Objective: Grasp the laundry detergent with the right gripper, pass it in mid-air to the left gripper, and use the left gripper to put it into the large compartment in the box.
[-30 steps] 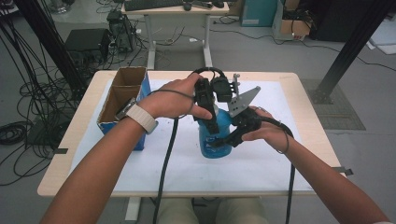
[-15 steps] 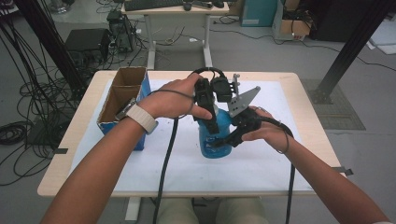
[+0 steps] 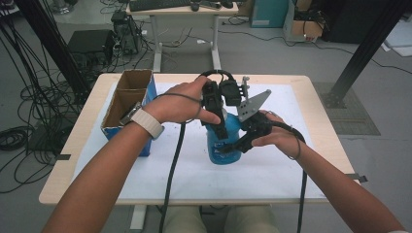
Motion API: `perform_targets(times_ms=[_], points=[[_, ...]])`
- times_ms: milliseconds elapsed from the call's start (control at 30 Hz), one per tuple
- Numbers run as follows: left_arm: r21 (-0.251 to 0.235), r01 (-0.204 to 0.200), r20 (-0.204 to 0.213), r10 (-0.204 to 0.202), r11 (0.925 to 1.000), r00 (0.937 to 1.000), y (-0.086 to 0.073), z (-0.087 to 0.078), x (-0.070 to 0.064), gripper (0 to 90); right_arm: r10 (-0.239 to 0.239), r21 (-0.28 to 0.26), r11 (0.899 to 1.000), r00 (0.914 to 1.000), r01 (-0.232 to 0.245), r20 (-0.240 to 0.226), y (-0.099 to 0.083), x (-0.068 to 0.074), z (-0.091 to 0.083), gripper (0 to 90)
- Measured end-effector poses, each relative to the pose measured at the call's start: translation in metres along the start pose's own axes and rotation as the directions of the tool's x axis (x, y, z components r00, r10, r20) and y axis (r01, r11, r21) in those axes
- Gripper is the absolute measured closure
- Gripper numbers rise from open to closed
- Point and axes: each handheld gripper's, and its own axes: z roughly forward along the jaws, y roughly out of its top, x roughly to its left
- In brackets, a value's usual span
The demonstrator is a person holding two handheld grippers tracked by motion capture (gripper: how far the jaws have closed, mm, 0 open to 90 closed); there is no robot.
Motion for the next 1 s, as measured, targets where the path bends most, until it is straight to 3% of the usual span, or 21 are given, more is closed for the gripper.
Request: perform_targets(times_ms=[1000], points=[[-0.004,0.002,-0.006,-0.002,1.0000,1.0000,-0.0011,-0.0008,-0.0006,37.2,-0.002,0.002,1.000,1.0000,0.002,0.002,0.0011,0.0003,0.0001,43.0]])
